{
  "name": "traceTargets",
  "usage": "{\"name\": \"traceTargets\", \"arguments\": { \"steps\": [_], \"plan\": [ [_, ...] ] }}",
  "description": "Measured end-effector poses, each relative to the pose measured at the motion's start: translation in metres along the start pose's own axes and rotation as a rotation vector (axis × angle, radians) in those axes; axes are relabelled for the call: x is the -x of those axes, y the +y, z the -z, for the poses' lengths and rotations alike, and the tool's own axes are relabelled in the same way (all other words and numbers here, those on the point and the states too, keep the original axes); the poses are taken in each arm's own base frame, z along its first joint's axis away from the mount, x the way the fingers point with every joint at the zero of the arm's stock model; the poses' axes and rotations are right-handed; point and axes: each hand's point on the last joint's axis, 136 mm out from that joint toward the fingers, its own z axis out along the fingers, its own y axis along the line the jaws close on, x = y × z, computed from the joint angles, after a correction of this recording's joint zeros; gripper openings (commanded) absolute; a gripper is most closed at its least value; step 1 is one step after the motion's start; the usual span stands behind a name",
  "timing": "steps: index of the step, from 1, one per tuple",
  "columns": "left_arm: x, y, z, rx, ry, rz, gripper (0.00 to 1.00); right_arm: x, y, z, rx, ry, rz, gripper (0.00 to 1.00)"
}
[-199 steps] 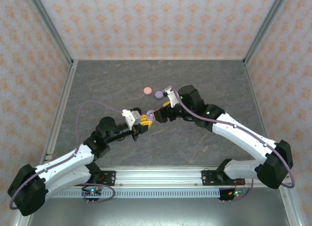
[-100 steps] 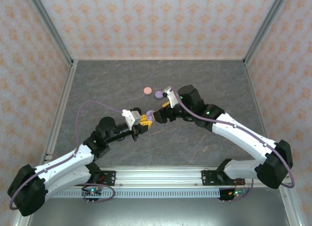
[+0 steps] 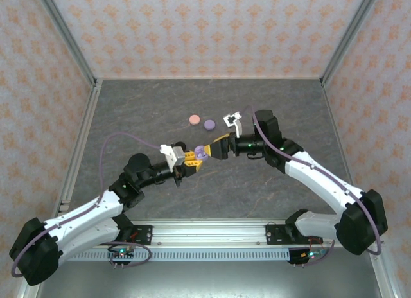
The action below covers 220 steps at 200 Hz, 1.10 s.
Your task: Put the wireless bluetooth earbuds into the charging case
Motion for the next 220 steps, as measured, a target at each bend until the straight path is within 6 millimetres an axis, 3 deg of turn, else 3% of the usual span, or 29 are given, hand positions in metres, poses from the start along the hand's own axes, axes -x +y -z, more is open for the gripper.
{"name": "traceTargets", "arguments": {
  "steps": [45, 94, 174, 194, 220],
  "plan": [
    [0.003, -0.002, -0.004, -0.015, -0.003, -0.002, 0.0, -0.009, 0.028, -0.01, 0.136, 0.055, 0.021, 0.92],
    [-0.002, 0.0, -0.006, -0.014, 0.013, 0.003, 0.0, -0.009, 0.036, -0.01, 0.166, 0.064, 0.043, 0.86],
    [0.001, -0.001, -0.008, -0.019, 0.012, -0.01, 0.0, -0.002, 0.069, 0.016, 0.18, 0.003, 0.2, 0.86],
    [-0.002, 0.0, -0.01, -0.018, 0.021, -0.006, 0.0, -0.003, 0.061, 0.017, 0.13, -0.001, 0.2, 0.87],
    [-0.003, 0.004, -0.01, 0.002, 0.025, -0.004, 0.0, 0.003, 0.026, 0.019, -0.044, -0.036, 0.152, 0.91]
  ]
}}
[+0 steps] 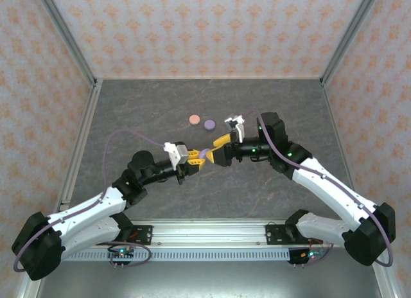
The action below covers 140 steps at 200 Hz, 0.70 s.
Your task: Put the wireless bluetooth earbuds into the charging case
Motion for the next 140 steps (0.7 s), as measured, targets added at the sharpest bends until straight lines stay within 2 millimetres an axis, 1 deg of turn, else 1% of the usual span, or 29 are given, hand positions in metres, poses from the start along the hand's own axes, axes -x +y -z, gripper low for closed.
{"name": "traceTargets", "arguments": {
  "steps": [23, 34, 45, 73, 90, 113, 124, 140],
  "plan": [
    [-0.007, 0.013, 0.0, 0.072, 0.025, 0.014, 0.0, 0.01, -0.047, 0.012, -0.233, -0.067, -0.042, 1.0],
    [-0.014, 0.023, -0.002, 0.127, 0.049, 0.032, 0.0, 0.014, -0.066, 0.022, -0.339, -0.108, -0.056, 0.99],
    [-0.024, 0.035, -0.003, 0.191, 0.082, 0.054, 0.0, 0.014, -0.079, 0.03, -0.418, -0.139, -0.06, 0.99],
    [-0.052, 0.068, -0.01, 0.343, 0.202, 0.145, 0.0, 0.008, -0.098, 0.044, -0.541, -0.184, -0.073, 0.99],
    [-0.06, 0.088, -0.019, 0.393, 0.252, 0.212, 0.0, 0.004, -0.109, 0.048, -0.594, -0.199, -0.094, 0.99],
    [-0.072, 0.115, -0.037, 0.432, 0.298, 0.317, 0.0, 0.002, -0.115, 0.05, -0.613, -0.231, -0.121, 0.99],
    [-0.079, 0.123, -0.047, 0.437, 0.321, 0.358, 0.0, 0.002, -0.116, 0.052, -0.613, -0.253, -0.138, 0.99],
    [-0.095, 0.13, -0.064, 0.433, 0.369, 0.429, 0.0, 0.003, -0.119, 0.056, -0.619, -0.287, -0.174, 0.99]
  ]
}}
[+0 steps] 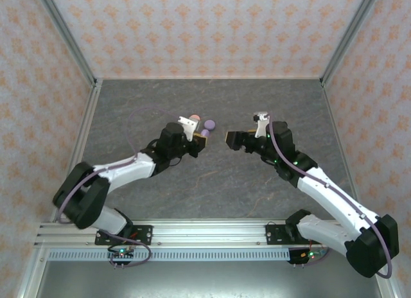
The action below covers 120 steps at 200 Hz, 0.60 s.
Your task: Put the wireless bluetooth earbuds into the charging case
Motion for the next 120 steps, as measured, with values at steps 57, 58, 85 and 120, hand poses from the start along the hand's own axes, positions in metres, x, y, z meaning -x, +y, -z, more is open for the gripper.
{"name": "traceTargets", "arguments": {
  "steps": [57, 58, 85, 120],
  "plan": [
    [-0.031, 0.006, -0.06, -0.025, 0.188, 0.222, 0.07, 0.003, -0.027, -0.001, -0.054, -0.037, -0.167, 0.99],
    [-0.032, 0.007, -0.06, -0.024, 0.19, 0.225, 0.07, 0.003, -0.027, -0.001, -0.054, -0.035, -0.169, 0.99],
    [-0.049, 0.013, -0.067, -0.007, 0.241, 0.283, 0.13, -0.008, -0.033, -0.004, -0.066, -0.017, -0.209, 0.99],
    [-0.061, 0.021, -0.074, 0.011, 0.276, 0.33, 0.25, -0.006, -0.032, -0.004, -0.06, -0.027, -0.223, 0.99]
  ]
}}
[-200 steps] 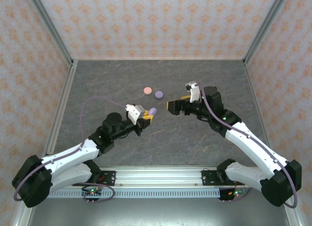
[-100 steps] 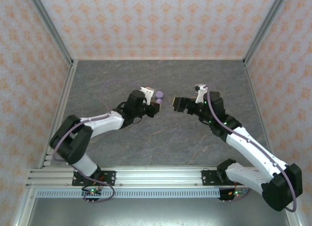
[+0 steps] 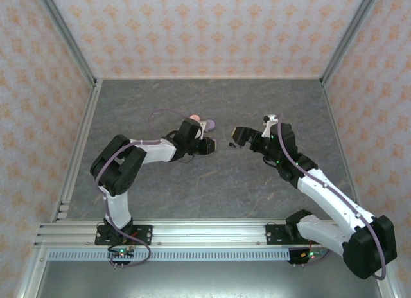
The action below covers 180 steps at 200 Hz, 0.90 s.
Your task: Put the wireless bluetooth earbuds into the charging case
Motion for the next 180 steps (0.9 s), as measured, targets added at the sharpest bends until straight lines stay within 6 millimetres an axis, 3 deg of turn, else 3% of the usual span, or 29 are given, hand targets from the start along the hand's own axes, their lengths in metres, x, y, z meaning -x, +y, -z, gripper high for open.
{"name": "traceTargets", "arguments": {
  "steps": [13, 42, 73, 99, 126, 150, 180],
  "plan": [
    [0.0, 0.005, -0.001, 0.008, 0.003, 0.016, 0.28, 0.0, 0.0, -0.001, -0.001, 0.001, -0.001, 0.99],
    [0.002, 0.012, -0.002, 0.024, -0.006, 0.037, 0.52, -0.003, -0.003, -0.002, -0.009, 0.011, 0.01, 0.99],
    [0.002, 0.023, 0.0, 0.056, -0.023, 0.053, 0.6, -0.005, -0.005, 0.0, -0.038, 0.041, 0.056, 0.99],
    [0.005, 0.023, 0.013, 0.073, -0.054, 0.042, 0.66, 0.0, -0.003, 0.004, -0.062, 0.054, 0.102, 0.99],
    [0.027, 0.011, 0.042, 0.059, -0.128, 0.019, 0.68, 0.002, -0.001, 0.0, -0.078, 0.087, 0.133, 0.99],
    [0.057, 0.003, 0.081, 0.037, -0.231, 0.01, 0.7, -0.006, 0.003, -0.013, -0.092, 0.152, 0.163, 0.99],
    [0.085, 0.022, 0.127, 0.071, -0.333, 0.04, 0.71, -0.023, 0.023, -0.042, -0.106, 0.258, 0.227, 0.98]
  ]
}}
